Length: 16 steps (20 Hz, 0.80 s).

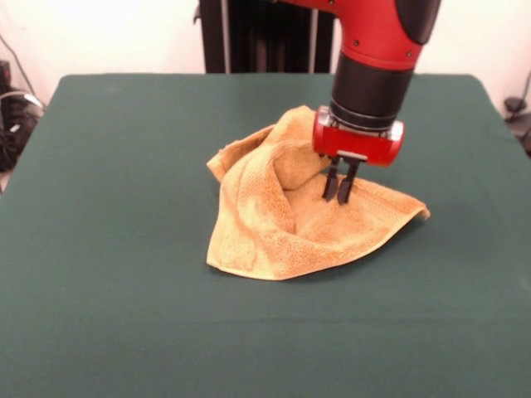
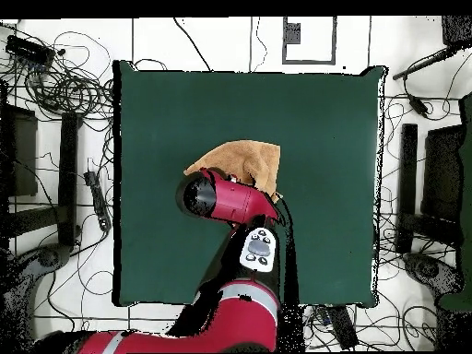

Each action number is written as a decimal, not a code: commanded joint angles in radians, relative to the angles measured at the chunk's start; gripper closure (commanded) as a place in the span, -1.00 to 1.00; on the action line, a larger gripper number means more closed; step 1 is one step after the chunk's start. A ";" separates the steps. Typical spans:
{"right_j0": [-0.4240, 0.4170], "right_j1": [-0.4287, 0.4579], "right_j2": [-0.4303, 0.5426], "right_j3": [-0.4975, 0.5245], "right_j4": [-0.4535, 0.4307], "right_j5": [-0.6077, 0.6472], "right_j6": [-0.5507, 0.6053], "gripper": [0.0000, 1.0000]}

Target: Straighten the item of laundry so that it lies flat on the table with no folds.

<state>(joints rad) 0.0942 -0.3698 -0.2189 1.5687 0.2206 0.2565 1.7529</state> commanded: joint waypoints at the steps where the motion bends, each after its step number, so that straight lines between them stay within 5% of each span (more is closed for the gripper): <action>1: 0.024 0.071 0.065 0.001 0.053 0.045 0.225 1.00; 16: 0.016 0.069 0.071 0.003 0.053 0.055 0.220 1.00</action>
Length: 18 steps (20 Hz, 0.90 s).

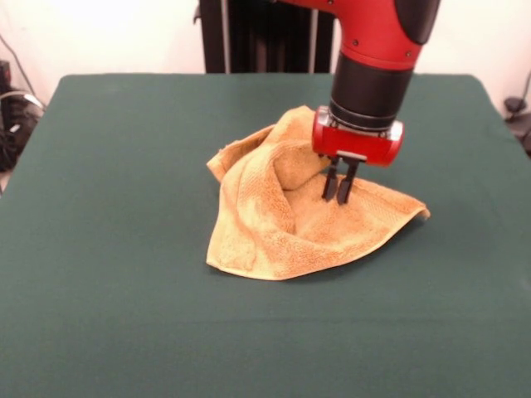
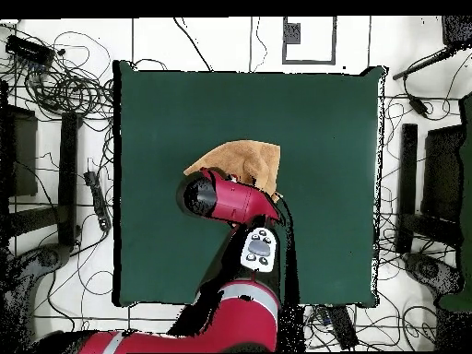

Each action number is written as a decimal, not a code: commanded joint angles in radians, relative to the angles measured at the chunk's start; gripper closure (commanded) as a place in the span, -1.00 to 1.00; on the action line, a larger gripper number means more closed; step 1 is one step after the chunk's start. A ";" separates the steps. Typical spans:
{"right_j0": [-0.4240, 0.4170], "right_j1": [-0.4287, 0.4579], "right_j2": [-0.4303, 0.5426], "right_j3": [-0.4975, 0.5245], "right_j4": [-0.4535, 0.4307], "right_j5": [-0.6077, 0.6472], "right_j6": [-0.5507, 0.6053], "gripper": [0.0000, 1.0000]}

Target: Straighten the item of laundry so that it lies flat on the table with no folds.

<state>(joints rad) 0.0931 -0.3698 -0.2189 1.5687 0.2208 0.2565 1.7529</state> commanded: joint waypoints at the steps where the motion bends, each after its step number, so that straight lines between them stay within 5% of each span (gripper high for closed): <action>1: 0.017 0.069 0.071 0.003 0.053 0.054 0.221 1.00; 9: -0.001 0.059 0.093 0.016 0.032 0.043 0.189 1.00; 10: -0.015 0.054 0.108 0.025 0.026 0.035 0.178 -1.00; 18: -0.028 0.047 0.123 0.038 0.026 0.045 0.176 -1.00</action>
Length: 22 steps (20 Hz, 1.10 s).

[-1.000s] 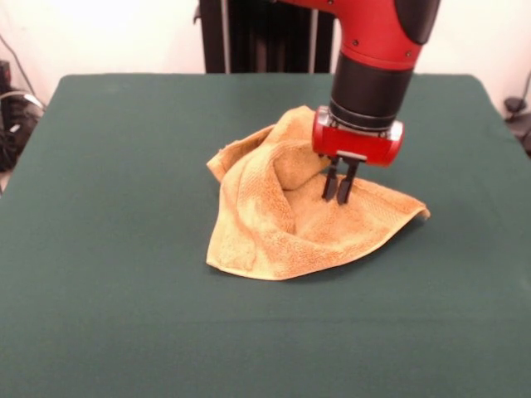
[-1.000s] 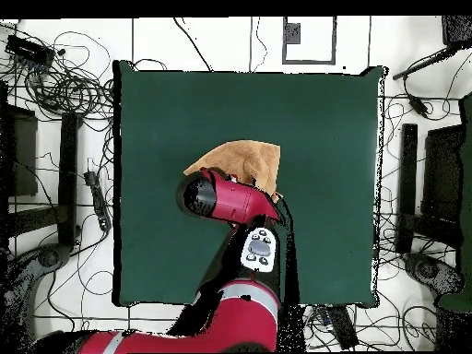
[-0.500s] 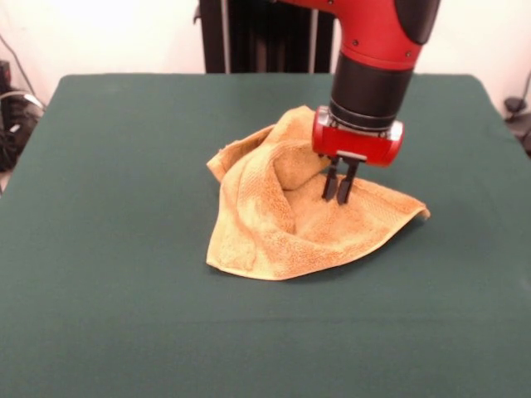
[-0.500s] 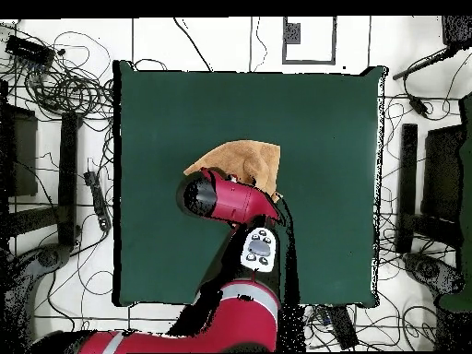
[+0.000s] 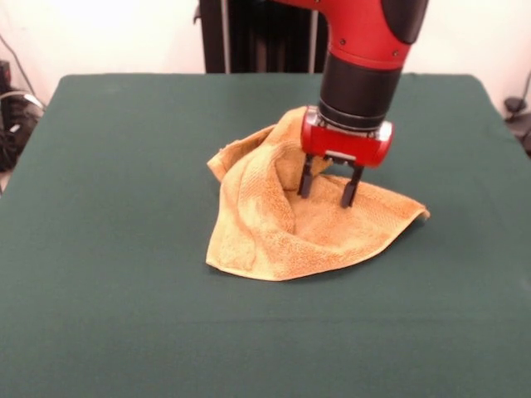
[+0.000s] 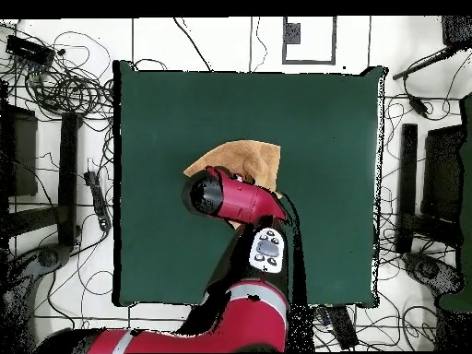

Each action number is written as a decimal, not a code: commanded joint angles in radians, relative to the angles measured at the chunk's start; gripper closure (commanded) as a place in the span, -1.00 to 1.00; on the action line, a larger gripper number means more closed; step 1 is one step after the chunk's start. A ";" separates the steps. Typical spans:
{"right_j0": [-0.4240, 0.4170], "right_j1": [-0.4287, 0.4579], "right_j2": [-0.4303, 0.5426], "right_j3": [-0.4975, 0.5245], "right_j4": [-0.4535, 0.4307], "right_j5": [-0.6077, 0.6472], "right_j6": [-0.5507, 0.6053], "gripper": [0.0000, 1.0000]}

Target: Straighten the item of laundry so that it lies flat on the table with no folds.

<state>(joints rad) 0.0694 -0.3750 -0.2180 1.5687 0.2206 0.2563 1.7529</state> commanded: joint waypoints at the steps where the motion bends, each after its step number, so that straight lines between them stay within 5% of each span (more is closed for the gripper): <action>1: -0.004 0.052 0.121 0.037 0.026 0.054 0.175 -1.00; 9: -0.019 0.052 0.121 0.070 0.021 0.028 0.177 -1.00; 17: -0.230 -0.054 0.231 0.259 -0.145 -0.002 -0.021 -1.00; 22: -0.344 -0.088 0.270 0.320 -0.258 -0.005 -0.049 -1.00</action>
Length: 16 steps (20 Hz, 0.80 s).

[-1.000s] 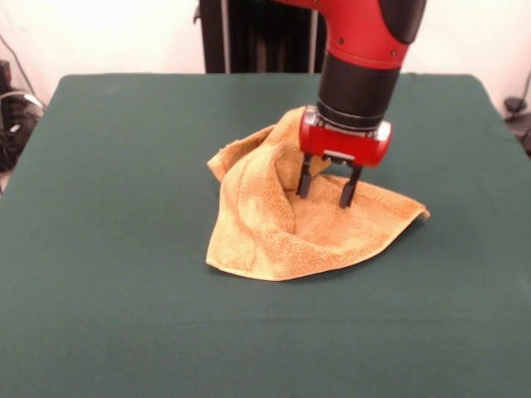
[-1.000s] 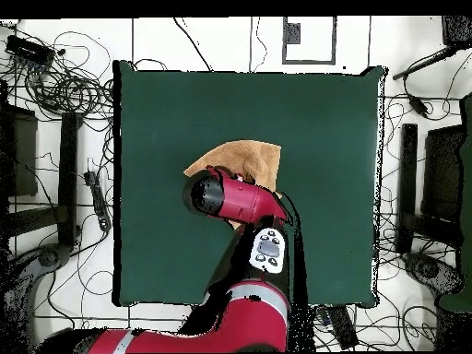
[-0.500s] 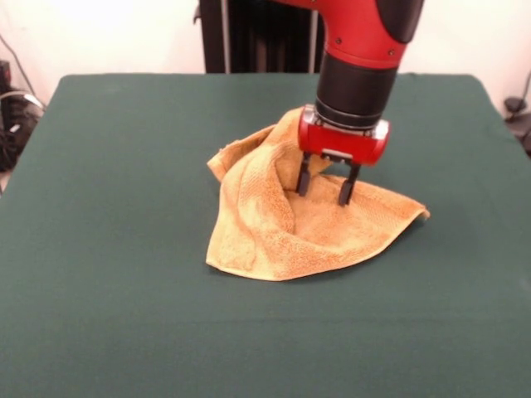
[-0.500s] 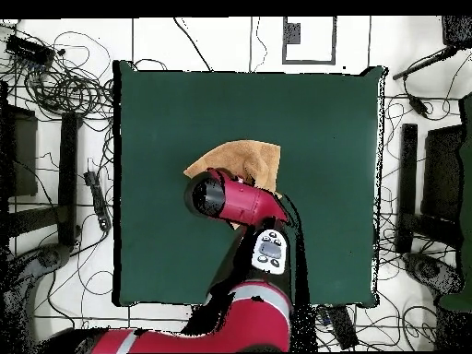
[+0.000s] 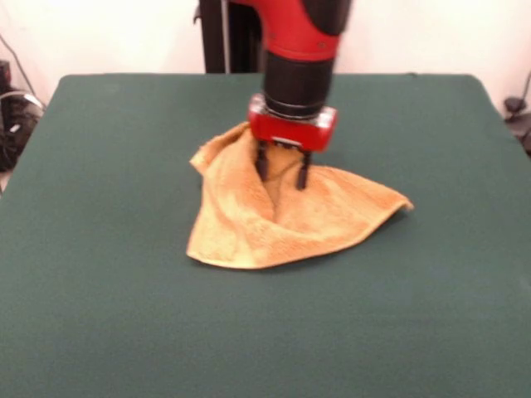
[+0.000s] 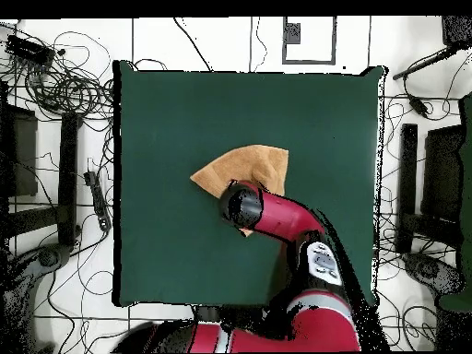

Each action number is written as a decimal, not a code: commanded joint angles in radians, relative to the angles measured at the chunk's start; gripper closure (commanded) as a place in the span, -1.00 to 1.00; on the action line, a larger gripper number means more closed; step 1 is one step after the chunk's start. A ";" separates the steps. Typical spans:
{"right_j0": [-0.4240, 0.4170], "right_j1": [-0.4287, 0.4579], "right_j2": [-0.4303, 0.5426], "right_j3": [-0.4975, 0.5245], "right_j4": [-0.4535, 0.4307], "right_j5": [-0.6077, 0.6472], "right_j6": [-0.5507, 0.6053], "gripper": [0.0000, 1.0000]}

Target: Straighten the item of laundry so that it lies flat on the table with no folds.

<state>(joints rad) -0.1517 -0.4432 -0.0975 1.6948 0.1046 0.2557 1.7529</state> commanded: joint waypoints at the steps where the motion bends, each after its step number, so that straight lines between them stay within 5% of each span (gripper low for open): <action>1: -0.145 -0.019 0.158 0.195 -0.169 -0.007 -0.058 -1.00; 16: -0.370 0.034 0.314 0.164 -0.403 -0.005 -0.048 -1.00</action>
<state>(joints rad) -0.4884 -0.4751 0.0544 1.7802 -0.2164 0.2559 1.7529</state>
